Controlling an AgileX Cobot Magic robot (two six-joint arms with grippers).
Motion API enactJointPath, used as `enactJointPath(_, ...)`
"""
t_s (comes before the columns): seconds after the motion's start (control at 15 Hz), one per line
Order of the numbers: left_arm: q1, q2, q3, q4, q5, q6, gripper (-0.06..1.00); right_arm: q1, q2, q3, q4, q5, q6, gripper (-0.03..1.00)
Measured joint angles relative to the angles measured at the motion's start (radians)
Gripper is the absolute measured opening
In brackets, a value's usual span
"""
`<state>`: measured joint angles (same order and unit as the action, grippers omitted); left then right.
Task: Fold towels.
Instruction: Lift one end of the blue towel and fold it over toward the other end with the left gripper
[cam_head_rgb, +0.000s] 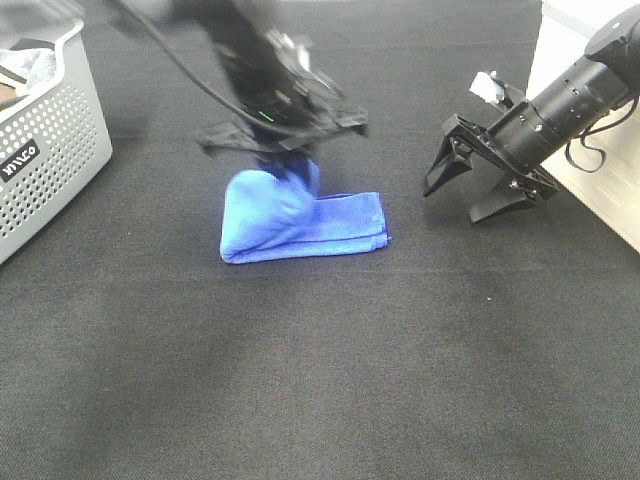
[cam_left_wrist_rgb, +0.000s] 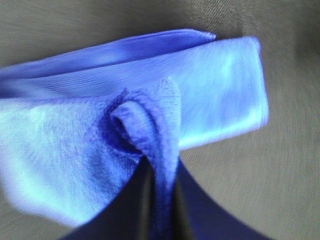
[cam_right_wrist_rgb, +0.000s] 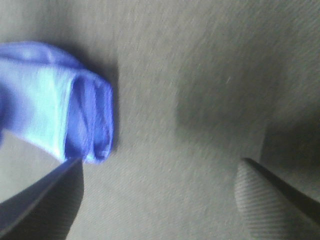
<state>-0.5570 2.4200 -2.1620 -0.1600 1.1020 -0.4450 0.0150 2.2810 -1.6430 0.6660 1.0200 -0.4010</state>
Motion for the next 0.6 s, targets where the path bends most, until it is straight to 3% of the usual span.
enactJointPath(0.2, -0.011, 0.047, -0.064, -0.111, -0.08, -0.027, 0.55, 0.0, 0.0, 0.0, 0.0, 0.018, 0.0, 0.78)
enactJointPath(0.4, -0.015, 0.046, -0.073, -0.311, -0.218, 0.029, 0.62, 0.0, -0.009, 0.0, 0.003, 0.025, 0.0, 0.78)
enactJointPath(0.6, 0.015, 0.009, -0.117, -0.316, -0.229, 0.185, 0.62, 0.0, -0.067, 0.0, 0.059, 0.04, 0.0, 0.78)
